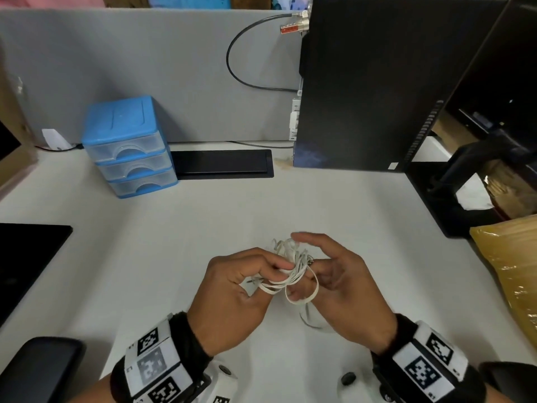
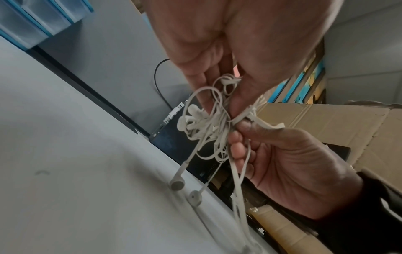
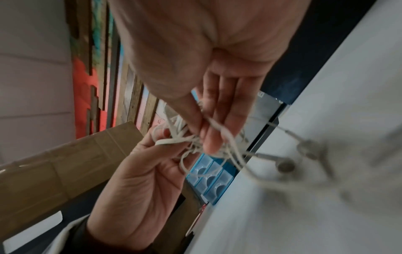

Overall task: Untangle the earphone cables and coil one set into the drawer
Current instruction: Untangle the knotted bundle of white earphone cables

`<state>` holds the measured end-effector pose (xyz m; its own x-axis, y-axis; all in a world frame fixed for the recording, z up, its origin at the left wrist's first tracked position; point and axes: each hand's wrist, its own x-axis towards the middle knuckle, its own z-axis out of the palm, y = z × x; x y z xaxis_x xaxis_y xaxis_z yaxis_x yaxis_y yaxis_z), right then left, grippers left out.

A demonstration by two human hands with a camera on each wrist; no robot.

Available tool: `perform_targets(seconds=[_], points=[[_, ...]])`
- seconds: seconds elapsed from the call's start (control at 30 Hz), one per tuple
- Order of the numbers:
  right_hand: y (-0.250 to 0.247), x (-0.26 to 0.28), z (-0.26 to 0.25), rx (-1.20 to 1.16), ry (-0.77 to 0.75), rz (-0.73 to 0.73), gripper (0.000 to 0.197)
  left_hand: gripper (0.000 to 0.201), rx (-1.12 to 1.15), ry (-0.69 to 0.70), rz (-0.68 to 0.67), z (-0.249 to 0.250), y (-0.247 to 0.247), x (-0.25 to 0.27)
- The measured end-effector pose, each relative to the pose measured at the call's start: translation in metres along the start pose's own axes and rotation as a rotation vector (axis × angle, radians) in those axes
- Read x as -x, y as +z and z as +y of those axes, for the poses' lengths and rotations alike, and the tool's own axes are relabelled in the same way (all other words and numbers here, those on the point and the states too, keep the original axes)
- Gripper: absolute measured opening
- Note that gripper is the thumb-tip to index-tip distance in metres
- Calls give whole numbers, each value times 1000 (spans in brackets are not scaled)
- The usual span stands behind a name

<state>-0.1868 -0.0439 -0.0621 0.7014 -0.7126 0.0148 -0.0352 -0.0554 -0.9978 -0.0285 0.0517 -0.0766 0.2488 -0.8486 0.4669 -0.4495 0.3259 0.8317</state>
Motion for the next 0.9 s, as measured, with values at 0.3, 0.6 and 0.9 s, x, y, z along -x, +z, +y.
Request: perform_targets(seconds=[0.3,0.6,0.9], points=[[-22,-9,-8,-78,94,-252,35,25,-33,57,-25,-4,-7,-5],[-28,-14,-6,103,43,-107,8,41,22,-82,15,0,-19,-10],[-36,-20,-9,-115,-20,50,10,42,29,-125,-120,1,-19,-9]])
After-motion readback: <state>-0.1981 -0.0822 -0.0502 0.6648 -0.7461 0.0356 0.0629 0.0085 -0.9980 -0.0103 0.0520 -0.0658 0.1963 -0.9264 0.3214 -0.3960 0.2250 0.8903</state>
